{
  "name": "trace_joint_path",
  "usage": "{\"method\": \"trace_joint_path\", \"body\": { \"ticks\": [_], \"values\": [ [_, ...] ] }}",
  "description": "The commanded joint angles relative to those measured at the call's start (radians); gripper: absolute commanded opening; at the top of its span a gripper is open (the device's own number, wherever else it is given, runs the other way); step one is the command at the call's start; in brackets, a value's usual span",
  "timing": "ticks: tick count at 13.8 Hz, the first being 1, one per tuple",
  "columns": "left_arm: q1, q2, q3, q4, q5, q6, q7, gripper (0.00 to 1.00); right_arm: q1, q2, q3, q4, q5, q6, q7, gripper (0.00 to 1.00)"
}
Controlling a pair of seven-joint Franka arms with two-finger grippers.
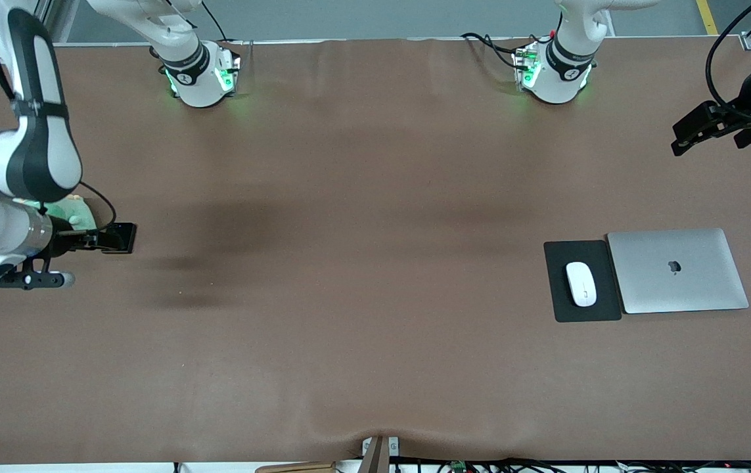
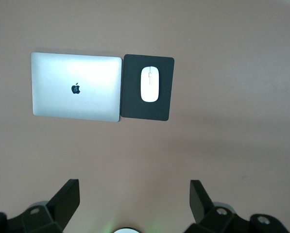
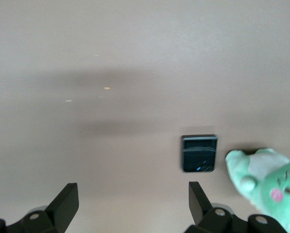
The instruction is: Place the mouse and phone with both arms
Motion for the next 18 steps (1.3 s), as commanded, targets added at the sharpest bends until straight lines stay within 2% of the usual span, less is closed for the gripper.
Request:
{"method": "trace_joint_path", "body": {
  "ticks": [1, 5, 9, 14, 15, 18],
  "values": [
    [0.007, -0.024, 0.0, -0.021, -0.012, -0.005, 0.021, 1.0, 0.032, -0.125, 0.0, -0.029, 0.002, -0.039, 0.063, 1.0],
    [0.008, -0.014, 0.0, -0.004, -0.009, -0.005, 0.022, 1.0, 0.032, -0.208, 0.002, -0.003, 0.03, -0.126, 0.088, 1.0],
    [0.011, -0.014, 0.008, 0.005, -0.017, -0.003, 0.024, 1.0, 0.032, -0.205, -0.001, 0.14, 0.03, -0.244, 0.085, 1.0],
    [0.008, -0.014, 0.009, 0.014, -0.015, -0.005, 0.022, 1.0, 0.013, -0.215, 0.0, 0.244, 0.011, -0.349, 0.072, 1.0],
    [0.008, -0.014, 0.008, 0.014, -0.015, -0.005, 0.022, 1.0, -0.003, -0.217, 0.009, 0.247, 0.014, -0.379, 0.074, 1.0],
    [0.01, -0.011, 0.008, 0.014, -0.015, -0.005, 0.024, 1.0, -0.102, -0.231, 0.119, 0.25, 0.013, -0.393, 0.071, 1.0]
  ]
}}
